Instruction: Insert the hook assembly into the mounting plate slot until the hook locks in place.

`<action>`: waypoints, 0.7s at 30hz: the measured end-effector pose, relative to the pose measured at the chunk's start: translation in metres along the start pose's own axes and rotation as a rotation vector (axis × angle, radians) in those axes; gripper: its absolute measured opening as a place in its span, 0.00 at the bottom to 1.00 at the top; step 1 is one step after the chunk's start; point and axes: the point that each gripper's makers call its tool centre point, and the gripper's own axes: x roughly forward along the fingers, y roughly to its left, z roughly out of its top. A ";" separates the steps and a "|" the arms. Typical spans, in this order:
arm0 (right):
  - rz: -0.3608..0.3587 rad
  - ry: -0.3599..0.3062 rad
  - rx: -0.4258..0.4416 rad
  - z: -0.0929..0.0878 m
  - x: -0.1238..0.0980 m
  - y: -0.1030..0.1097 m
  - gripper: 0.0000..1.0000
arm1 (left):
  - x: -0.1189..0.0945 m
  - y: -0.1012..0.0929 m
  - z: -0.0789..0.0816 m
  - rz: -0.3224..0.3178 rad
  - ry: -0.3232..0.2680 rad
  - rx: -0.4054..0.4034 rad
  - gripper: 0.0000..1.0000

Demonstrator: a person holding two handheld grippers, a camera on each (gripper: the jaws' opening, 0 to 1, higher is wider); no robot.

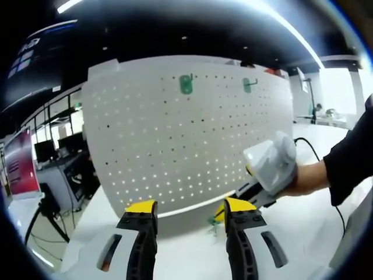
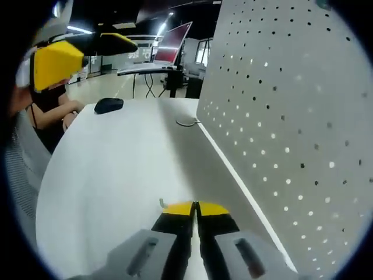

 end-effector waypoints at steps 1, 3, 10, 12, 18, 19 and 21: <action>-0.006 -0.005 0.004 0.001 -0.002 -0.001 0.00 | 0.000 -0.001 0.000 -0.003 0.000 0.001 0.46; -0.017 -0.016 0.021 0.003 -0.008 -0.004 0.00 | 0.001 -0.003 -0.001 -0.009 0.004 0.005 0.46; -0.063 -0.095 0.089 0.025 -0.036 -0.012 0.00 | 0.002 -0.012 0.000 -0.036 0.002 0.020 0.46; -0.074 -0.113 0.097 0.031 -0.044 -0.012 0.00 | 0.002 -0.015 0.001 -0.045 0.000 0.025 0.45; -0.101 -0.187 0.148 0.053 -0.071 -0.008 0.00 | 0.001 -0.026 0.006 -0.081 -0.017 0.047 0.43; -0.104 -0.200 0.161 0.056 -0.074 -0.008 0.00 | 0.001 -0.028 0.008 -0.087 -0.022 0.050 0.42; -0.108 -0.220 0.178 0.063 -0.082 -0.005 0.00 | 0.000 -0.032 0.011 -0.100 -0.034 0.057 0.41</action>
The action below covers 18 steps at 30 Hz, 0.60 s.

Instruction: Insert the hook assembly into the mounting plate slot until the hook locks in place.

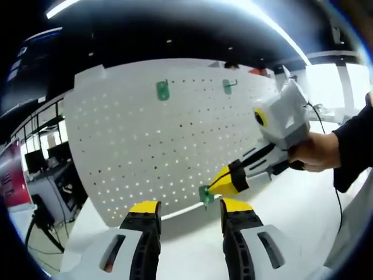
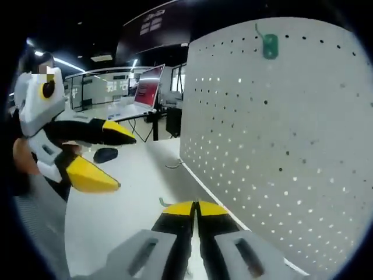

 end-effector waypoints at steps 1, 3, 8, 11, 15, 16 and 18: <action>-0.001 -0.010 0.005 0.005 -0.004 0.003 0.00 | 0.000 -0.002 0.002 -0.006 -0.005 0.001 0.40; 0.003 -0.028 0.019 0.012 -0.009 0.008 0.00 | -0.001 -0.004 0.005 -0.015 -0.016 0.010 0.38; 0.015 -0.072 0.061 0.028 -0.020 0.020 0.00 | -0.002 -0.007 0.009 -0.031 -0.031 0.021 0.32; 0.020 -0.089 0.069 0.036 -0.026 0.026 0.00 | -0.002 -0.011 0.011 -0.047 -0.042 0.026 0.29; 0.030 -0.107 0.083 0.042 -0.034 0.035 0.00 | -0.003 -0.019 0.014 -0.073 -0.054 0.059 0.19; 0.032 -0.108 0.084 0.042 -0.036 0.036 0.00 | -0.003 -0.021 0.015 -0.080 -0.059 0.071 0.17; 0.036 -0.109 0.086 0.042 -0.040 0.040 0.00 | -0.003 -0.024 0.016 -0.092 -0.065 0.075 0.14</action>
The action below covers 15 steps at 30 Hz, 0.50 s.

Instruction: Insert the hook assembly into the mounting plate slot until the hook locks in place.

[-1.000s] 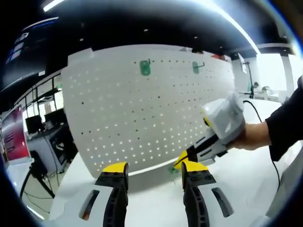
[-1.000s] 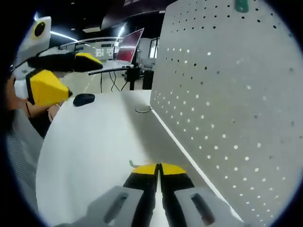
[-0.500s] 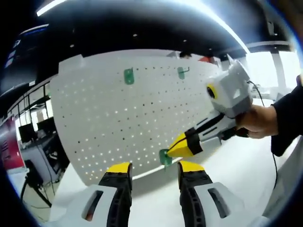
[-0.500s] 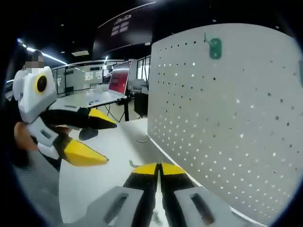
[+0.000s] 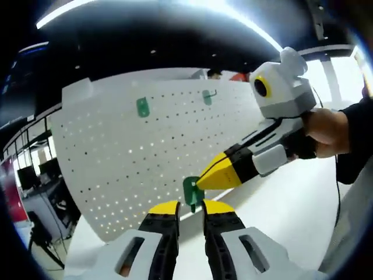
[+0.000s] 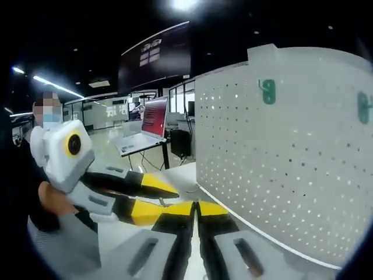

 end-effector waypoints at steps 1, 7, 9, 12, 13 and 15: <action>0.002 0.003 0.000 -0.001 -0.002 0.002 0.00 | 0.000 -0.002 0.001 -0.007 -0.005 -0.003 0.14; -0.007 0.011 0.015 -0.005 -0.013 0.005 0.00 | 0.003 -0.017 0.001 -0.062 -0.009 0.021 0.09; -0.007 0.011 0.019 -0.006 -0.015 0.006 0.00 | 0.003 -0.022 0.002 -0.078 -0.014 0.027 0.09; -0.013 0.011 0.027 -0.007 -0.020 0.006 0.00 | 0.003 -0.024 0.005 -0.081 -0.027 0.034 0.11; -0.014 0.008 0.033 -0.006 -0.022 0.006 0.00 | 0.003 -0.026 0.006 -0.089 -0.028 0.032 0.09; -0.014 0.000 0.050 -0.006 -0.024 0.006 0.00 | 0.003 -0.027 0.005 -0.097 -0.027 0.033 0.07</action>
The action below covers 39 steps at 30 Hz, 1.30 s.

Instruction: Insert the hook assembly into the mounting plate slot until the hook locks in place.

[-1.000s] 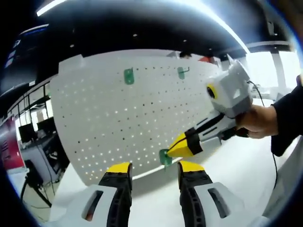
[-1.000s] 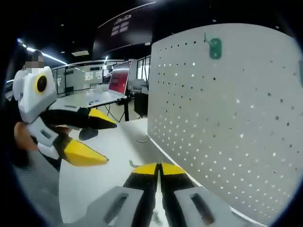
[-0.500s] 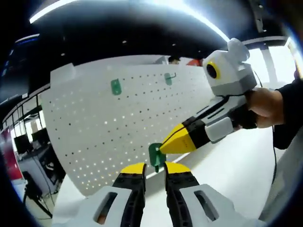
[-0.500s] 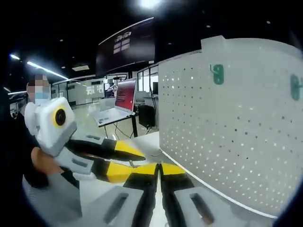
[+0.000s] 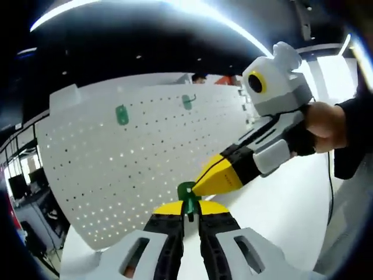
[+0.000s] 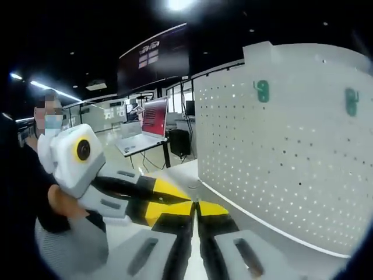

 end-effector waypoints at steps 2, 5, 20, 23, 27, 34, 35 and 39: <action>-0.002 0.000 0.004 -0.001 -0.001 0.000 0.00 | 0.000 -0.002 0.001 -0.007 -0.007 0.003 0.07; -0.003 0.001 0.012 -0.003 -0.001 0.000 0.00 | 0.000 -0.004 0.002 -0.015 -0.010 0.019 0.06; -0.009 0.000 0.010 -0.006 -0.002 0.004 0.00 | 0.000 -0.005 0.000 -0.021 -0.011 0.012 0.03; -0.010 0.004 -0.018 -0.006 -0.002 0.006 0.05 | 0.000 -0.002 -0.001 -0.012 -0.007 -0.003 0.03; -0.015 -0.001 -0.019 -0.004 -0.004 0.003 0.05 | 0.000 0.000 -0.001 -0.012 -0.015 -0.032 0.03; -0.080 -0.011 -0.087 -0.002 -0.017 -0.004 0.08 | 0.001 -0.002 -0.004 -0.018 -0.009 -0.060 0.03; -0.095 -0.013 -0.100 -0.002 -0.020 -0.006 0.09 | 0.001 -0.002 -0.004 -0.019 -0.008 -0.064 0.03; -0.162 -0.014 -0.143 -0.007 -0.034 -0.016 0.12 | 0.001 -0.003 -0.005 -0.023 -0.005 -0.080 0.03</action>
